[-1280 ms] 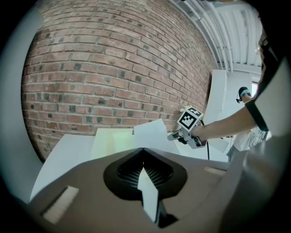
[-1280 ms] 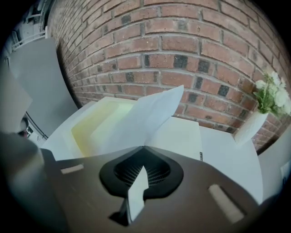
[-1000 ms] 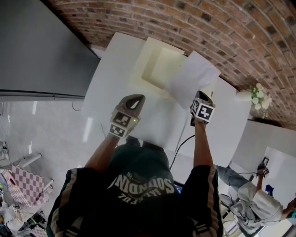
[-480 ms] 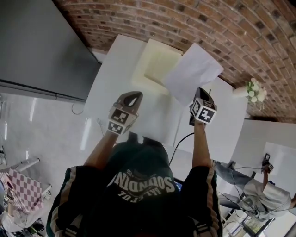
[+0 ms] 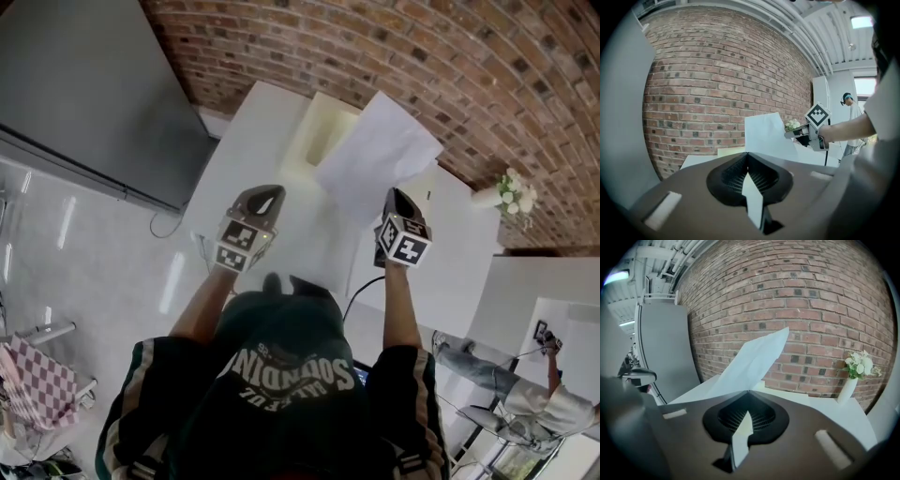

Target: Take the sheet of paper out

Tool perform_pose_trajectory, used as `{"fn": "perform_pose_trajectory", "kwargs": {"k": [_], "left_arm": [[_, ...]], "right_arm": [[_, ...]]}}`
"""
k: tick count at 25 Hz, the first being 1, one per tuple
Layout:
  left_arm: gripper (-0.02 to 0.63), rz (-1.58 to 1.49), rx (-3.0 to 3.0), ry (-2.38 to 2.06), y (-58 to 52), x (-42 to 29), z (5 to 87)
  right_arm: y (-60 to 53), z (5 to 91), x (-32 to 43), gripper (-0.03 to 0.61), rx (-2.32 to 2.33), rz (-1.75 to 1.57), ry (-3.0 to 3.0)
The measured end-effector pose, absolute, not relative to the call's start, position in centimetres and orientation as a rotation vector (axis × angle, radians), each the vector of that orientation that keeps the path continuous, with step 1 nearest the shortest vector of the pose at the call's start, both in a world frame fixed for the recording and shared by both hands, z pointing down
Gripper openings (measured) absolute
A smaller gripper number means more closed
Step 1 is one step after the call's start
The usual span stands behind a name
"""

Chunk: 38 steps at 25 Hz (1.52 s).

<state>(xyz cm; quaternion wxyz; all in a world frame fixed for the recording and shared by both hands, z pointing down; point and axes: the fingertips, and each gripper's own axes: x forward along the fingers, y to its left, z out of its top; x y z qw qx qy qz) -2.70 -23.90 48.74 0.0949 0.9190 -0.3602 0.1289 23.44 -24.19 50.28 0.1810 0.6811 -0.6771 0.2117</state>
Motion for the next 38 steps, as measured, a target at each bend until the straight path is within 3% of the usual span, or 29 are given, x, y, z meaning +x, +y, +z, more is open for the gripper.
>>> {"fn": "perform_pose_trajectory", "kwargs": {"k": [18,38], "left_arm": [[0.011,0.362,2.719,-1.135,-22.3,-6.6,47.7],[0.011,0.406,2.718,-1.083,-22.5,-4.9,48.5]], "right_arm": [[-22.9,47.9,18.5,0.000,1.861,0.538,-2.005],[-23.1,48.1,19.2,0.000,1.871,0.565,-2.013]]}}
